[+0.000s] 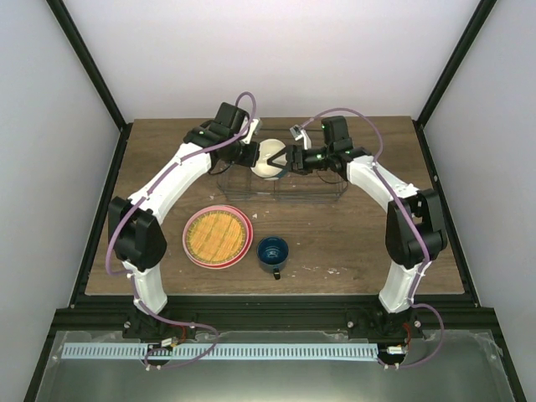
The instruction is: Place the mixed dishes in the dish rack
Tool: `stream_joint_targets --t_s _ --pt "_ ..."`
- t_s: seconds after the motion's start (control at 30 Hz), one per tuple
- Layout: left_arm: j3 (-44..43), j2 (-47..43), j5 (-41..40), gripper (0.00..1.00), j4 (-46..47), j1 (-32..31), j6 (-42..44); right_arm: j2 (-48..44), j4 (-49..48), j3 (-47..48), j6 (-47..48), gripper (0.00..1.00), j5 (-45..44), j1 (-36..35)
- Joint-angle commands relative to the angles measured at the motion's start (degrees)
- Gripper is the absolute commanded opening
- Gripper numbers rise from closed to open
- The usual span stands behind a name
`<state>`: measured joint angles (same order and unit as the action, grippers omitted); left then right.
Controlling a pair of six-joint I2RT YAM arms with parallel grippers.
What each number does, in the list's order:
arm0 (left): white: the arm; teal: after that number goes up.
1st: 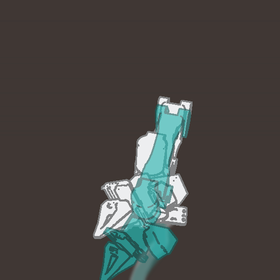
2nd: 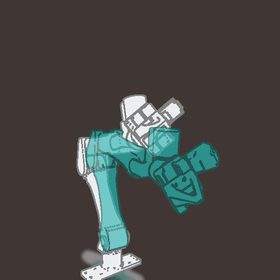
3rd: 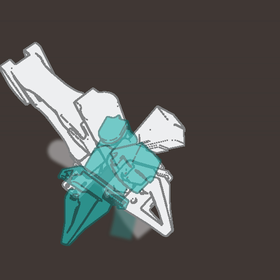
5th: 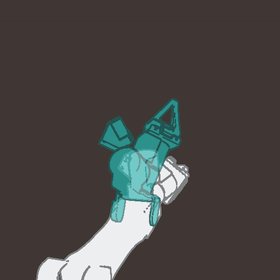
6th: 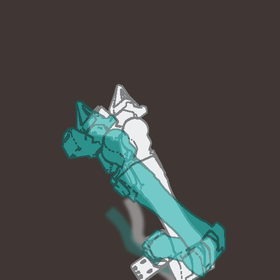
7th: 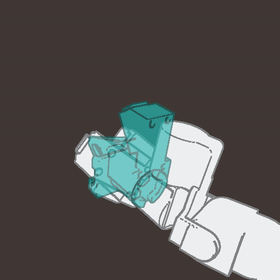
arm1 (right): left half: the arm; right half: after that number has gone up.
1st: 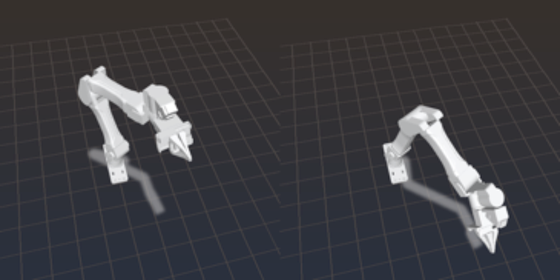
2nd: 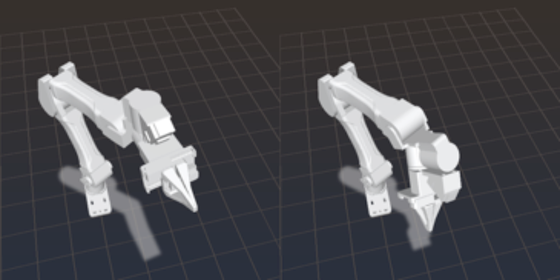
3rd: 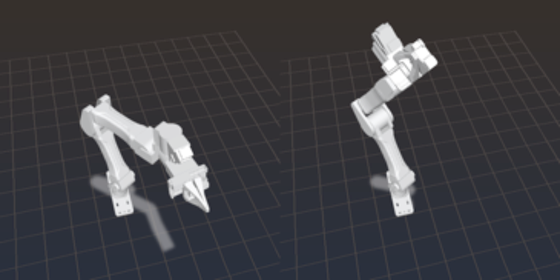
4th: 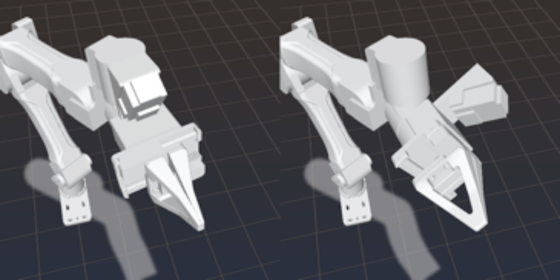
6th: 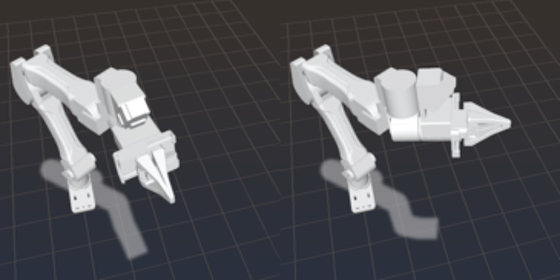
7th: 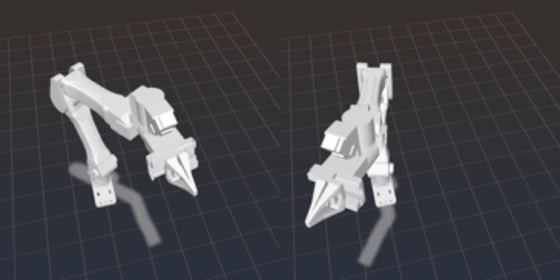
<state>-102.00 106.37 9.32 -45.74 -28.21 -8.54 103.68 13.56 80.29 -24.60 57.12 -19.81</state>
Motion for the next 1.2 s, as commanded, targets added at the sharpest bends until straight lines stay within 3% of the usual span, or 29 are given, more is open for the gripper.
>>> stream_joint_targets --t_s 0.0,0.4,0.5,0.57,0.7,1.03,1.17 --pt "-0.98 -1.13 1.05 0.0 3.2 -0.27 -0.52 -0.46 -1.9 0.68 0.07 0.84 0.55 -0.49" --pt "0.25 -0.42 1.46 0.0 5.12 -0.27 -0.93 -1.03 -1.74 0.67 -0.14 0.44 2.37 -0.53" --pt "0.81 -0.37 1.94 0.02 5.66 -0.27 -0.89 -1.32 -1.74 0.86 -0.13 0.41 2.08 -0.49" --pt "1.27 -0.42 1.94 0.07 5.9 -0.27 -0.89 -1.5 -1.78 1.06 -0.18 0.35 1.7 -0.52" --pt "2.1 -0.43 1.63 0.15 5.92 -0.26 -0.68 -1.81 -1.34 1.9 0.41 0.33 -0.2 -0.52" --pt "5.23 -1.71 -1.66 0.45 5.68 0.56 -0.03 -0.51 6.94 9.43 5.47 0.3 -9.08 -0.42" --pt "6.37 -3.26 -5.23 0.69 4.4 1.16 0.94 -0.22 9.97 12.24 6.9 0.29 -14.19 -0.25"
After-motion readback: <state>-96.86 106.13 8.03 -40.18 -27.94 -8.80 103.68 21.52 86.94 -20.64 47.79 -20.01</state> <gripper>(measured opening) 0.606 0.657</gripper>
